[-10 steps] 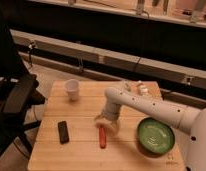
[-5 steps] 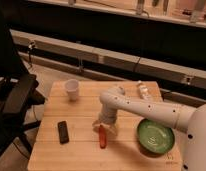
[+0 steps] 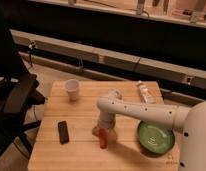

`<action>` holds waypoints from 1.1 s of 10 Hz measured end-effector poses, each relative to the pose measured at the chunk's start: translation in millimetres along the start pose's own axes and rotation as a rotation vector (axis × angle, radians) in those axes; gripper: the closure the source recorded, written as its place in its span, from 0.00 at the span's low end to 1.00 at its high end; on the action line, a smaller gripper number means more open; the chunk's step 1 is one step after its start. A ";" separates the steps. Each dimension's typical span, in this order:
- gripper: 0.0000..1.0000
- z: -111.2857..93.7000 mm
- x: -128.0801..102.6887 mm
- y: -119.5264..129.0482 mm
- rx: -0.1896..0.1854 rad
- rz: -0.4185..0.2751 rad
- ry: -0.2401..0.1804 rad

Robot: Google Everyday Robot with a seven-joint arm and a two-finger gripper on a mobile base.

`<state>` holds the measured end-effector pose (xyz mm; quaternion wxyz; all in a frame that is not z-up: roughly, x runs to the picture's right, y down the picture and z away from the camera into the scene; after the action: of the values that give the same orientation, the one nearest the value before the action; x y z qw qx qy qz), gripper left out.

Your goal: Drag the pepper across the table

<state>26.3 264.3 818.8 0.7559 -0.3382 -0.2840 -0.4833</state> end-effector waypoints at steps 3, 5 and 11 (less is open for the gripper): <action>0.63 0.2 -4.0 -0.3 0.002 -0.001 -0.011; 0.84 -3.7 -3.7 -2.1 0.005 -0.001 -0.008; 1.00 -5.2 -2.0 2.2 -0.003 0.002 -0.010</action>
<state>28.2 262.0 813.6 0.7544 -0.3421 -0.2865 -0.4813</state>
